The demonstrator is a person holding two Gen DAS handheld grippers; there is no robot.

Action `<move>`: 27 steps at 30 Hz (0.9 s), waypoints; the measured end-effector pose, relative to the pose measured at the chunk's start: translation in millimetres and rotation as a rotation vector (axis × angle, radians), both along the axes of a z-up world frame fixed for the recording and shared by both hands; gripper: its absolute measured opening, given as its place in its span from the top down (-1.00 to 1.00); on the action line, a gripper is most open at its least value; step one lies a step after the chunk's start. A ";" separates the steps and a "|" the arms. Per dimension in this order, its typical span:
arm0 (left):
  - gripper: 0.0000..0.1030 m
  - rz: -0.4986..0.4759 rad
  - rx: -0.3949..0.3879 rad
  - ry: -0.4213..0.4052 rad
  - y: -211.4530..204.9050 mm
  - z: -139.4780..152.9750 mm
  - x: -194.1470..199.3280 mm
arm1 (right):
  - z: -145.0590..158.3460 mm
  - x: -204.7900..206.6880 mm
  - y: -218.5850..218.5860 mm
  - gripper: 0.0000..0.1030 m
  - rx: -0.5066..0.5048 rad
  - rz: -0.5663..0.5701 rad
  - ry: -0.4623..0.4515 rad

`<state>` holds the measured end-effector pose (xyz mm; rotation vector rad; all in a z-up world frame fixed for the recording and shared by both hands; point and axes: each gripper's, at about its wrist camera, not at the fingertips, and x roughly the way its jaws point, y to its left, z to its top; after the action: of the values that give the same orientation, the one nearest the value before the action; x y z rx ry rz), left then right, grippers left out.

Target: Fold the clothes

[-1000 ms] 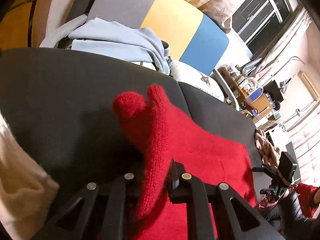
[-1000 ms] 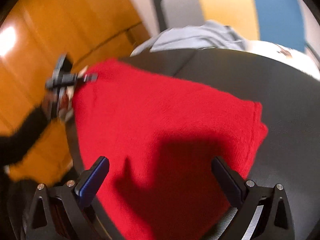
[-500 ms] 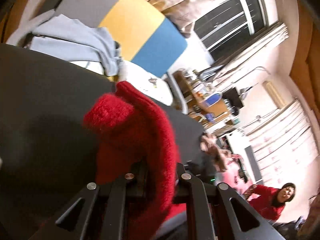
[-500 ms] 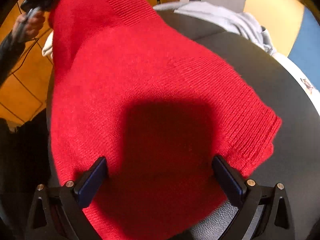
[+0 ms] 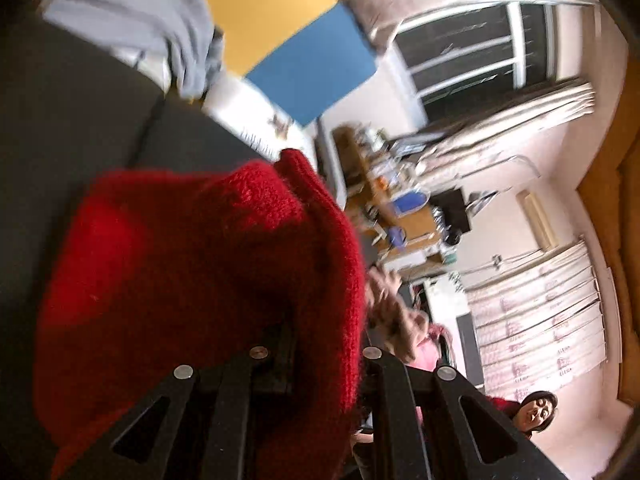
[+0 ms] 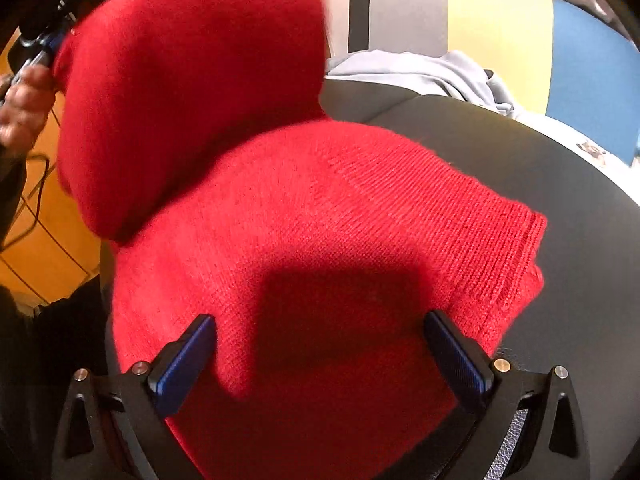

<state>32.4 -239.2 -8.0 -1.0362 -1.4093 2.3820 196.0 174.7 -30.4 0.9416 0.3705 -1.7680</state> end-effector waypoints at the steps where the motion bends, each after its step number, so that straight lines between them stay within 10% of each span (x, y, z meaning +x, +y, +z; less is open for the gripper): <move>1: 0.77 -0.008 0.007 -0.024 8.4 -7.9 -8.4 | 0.0 -0.5 1.3 -1.00 -0.005 0.000 -0.001; 22: 0.64 -0.098 -0.041 -0.230 80.3 -51.8 -80.7 | -4.6 6.0 -19.3 -1.00 -0.057 -0.013 -0.021; 27: 0.46 -0.096 0.080 -0.281 67.3 -60.0 -82.4 | -4.8 9.4 -24.5 -1.00 -0.041 -0.014 0.004</move>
<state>-50.0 -171.8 -68.0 -1.4263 -1.4902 2.1585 205.4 150.2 -35.2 0.9139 0.3296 -1.7834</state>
